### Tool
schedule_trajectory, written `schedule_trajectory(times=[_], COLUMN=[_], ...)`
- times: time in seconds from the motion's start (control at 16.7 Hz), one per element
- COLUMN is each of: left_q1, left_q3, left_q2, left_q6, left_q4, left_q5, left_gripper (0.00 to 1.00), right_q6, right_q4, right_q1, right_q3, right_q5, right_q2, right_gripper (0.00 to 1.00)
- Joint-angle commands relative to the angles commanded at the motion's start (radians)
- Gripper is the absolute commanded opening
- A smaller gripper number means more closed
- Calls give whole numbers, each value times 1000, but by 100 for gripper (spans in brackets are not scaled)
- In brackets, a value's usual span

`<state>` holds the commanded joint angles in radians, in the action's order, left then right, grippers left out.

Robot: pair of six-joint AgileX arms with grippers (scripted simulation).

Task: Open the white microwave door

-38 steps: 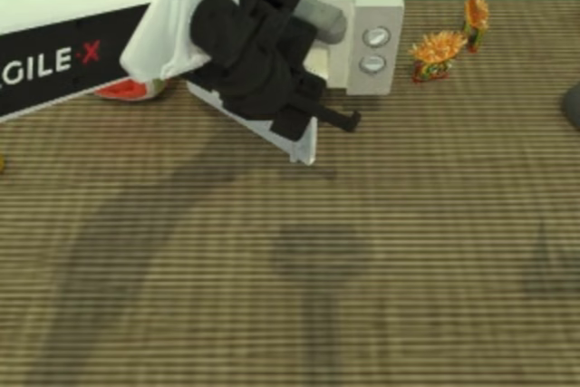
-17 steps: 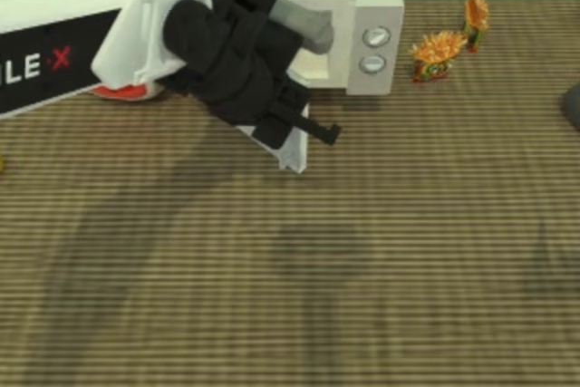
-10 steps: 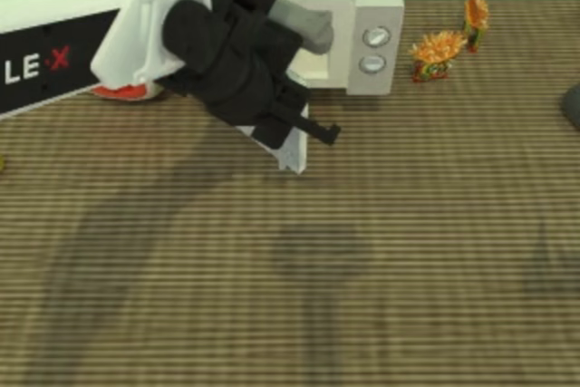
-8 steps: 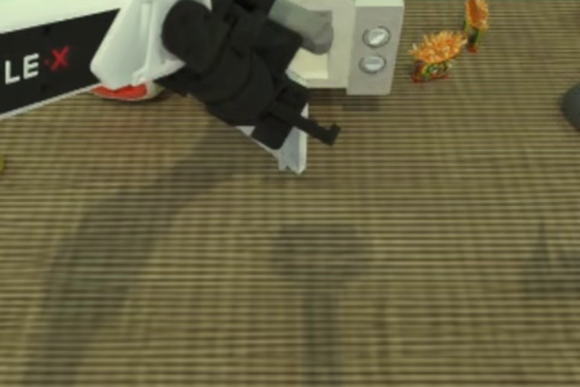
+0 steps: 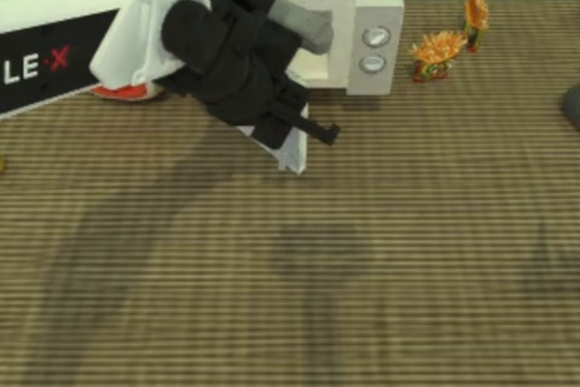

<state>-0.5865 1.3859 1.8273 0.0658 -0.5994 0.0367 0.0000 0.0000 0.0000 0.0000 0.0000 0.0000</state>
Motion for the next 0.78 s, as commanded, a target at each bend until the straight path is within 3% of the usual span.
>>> schedule_trajectory(times=[0.78], left_q1=[40], left_q3=[-58], left_q2=[-48], left_q6=[115], left_q4=[2], left_q5=[66], left_gripper=[0], right_q6=[0], right_q4=[0], right_q1=[0], right_q3=[0], right_q5=[0], right_q2=[0], right_gripper=[100])
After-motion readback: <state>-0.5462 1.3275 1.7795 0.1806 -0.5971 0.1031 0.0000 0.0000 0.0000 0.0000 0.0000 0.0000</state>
